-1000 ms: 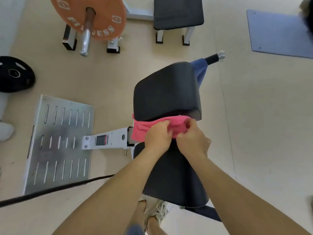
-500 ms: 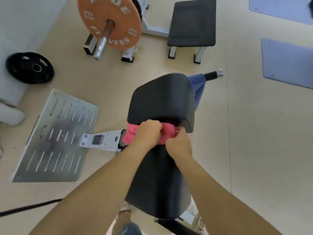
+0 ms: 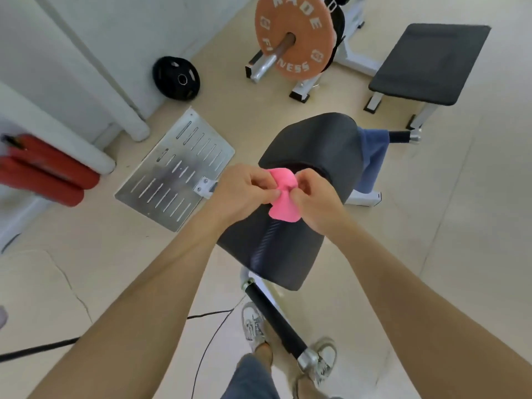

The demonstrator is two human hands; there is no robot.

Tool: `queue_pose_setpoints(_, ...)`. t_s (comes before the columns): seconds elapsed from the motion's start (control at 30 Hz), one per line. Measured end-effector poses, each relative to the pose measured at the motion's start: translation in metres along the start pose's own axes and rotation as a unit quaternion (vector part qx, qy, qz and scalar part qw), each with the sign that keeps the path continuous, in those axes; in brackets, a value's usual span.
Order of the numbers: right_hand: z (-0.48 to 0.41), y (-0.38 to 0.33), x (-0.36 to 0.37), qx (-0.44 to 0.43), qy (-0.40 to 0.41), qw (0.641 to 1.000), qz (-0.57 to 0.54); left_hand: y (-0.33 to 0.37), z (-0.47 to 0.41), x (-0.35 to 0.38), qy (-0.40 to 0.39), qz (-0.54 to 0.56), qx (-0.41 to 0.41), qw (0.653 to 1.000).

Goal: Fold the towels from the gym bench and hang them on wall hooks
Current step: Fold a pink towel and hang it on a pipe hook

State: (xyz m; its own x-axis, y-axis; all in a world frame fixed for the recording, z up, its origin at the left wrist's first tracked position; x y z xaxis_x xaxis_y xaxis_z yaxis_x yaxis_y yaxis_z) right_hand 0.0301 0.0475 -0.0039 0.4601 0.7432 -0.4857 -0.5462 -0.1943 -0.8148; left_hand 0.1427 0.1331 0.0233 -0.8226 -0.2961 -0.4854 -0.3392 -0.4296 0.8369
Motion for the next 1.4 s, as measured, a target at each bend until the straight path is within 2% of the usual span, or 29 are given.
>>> queue_pose_setpoints(0.07,0.011,-0.033,-0.005,-0.053,-0.059,0.990,0.116,0.008,0.021,-0.014,0.030,0.050,-0.011,0.998)
queue_pose_setpoints(0.13,0.023,-0.061,-0.011,-0.092,-0.085,0.964,0.233,0.017,0.041,-0.020,0.045,0.072,-0.015,0.996)
queue_pose_setpoints(0.23,0.036,-0.088,-0.014,-0.154,-0.060,0.910,0.380,0.031,0.063,-0.024,0.050,0.080,-0.015,0.995)
queue_pose_setpoints(0.3,0.041,-0.099,-0.018,-0.205,-0.033,0.884,0.418,0.038,0.071,-0.028,0.063,0.100,-0.011,0.993)
queue_pose_setpoints(0.47,0.040,-0.119,-0.045,-0.249,0.006,0.893,0.374,0.059,0.078,-0.030,0.103,0.146,-0.017,0.984)
queue_pose_setpoints(0.6,0.024,-0.123,-0.073,-0.259,0.008,0.935,0.242,0.085,0.080,-0.026,0.170,0.091,-0.040,0.981)
queue_pose_setpoints(0.67,0.019,-0.124,-0.086,-0.276,-0.020,0.942,0.188,0.103,0.083,-0.031,0.241,0.010,-0.050,0.969)
queue_pose_setpoints(0.73,0.015,-0.127,-0.101,-0.290,-0.064,0.942,0.157,0.125,0.087,-0.039,0.332,-0.045,-0.050,0.941)
queue_pose_setpoints(0.83,0.010,-0.138,-0.125,-0.310,-0.113,0.927,0.178,0.156,0.094,-0.046,0.422,-0.016,-0.057,0.905)
queue_pose_setpoints(0.9,0.007,-0.152,-0.142,-0.318,-0.139,0.921,0.179,0.171,0.095,-0.045,0.402,0.007,-0.078,0.912)
queue_pose_setpoints(1.0,-0.001,-0.173,-0.165,-0.283,-0.210,0.924,0.146,0.183,0.098,-0.044,0.286,0.053,-0.108,0.951)
queue_pose_setpoints(1.07,-0.008,-0.178,-0.171,-0.228,-0.283,0.929,0.074,0.184,0.099,-0.040,0.201,0.060,-0.135,0.968)
queue_pose_setpoints(1.13,-0.014,-0.173,-0.170,-0.155,-0.376,0.914,0.016,0.177,0.099,-0.034,0.131,0.057,-0.171,0.975)
queue_pose_setpoints(1.2,-0.022,-0.166,-0.165,-0.145,-0.452,0.877,0.070,0.167,0.097,-0.035,0.107,0.061,-0.186,0.975)
queue_pose_setpoints(1.27,-0.030,-0.163,-0.161,-0.205,-0.461,0.833,0.227,0.148,0.094,-0.050,0.157,0.010,-0.193,0.968)
queue_pose_setpoints(1.33,-0.057,-0.161,-0.155,-0.224,-0.384,0.827,0.343,0.122,0.093,-0.073,0.249,-0.049,-0.212,0.944)
queue_pose_setpoints(1.4,-0.086,-0.164,-0.145,-0.230,-0.297,0.847,0.376,0.095,0.095,-0.094,0.348,-0.099,-0.235,0.902)
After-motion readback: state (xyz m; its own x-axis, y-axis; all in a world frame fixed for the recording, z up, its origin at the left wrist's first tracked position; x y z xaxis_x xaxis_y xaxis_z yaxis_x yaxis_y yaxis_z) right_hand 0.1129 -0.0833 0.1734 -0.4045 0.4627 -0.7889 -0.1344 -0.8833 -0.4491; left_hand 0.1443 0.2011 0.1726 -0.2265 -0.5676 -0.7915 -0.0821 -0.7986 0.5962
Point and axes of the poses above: each hand's wrist, its own z-axis away from the middle knuckle, its own x-axis out of the palm, y = z × x, the point moved 8 cm from there along -z, towards the middle knuckle, and after that the axes turned 2 degrees about -y, right-handed, at the moved point
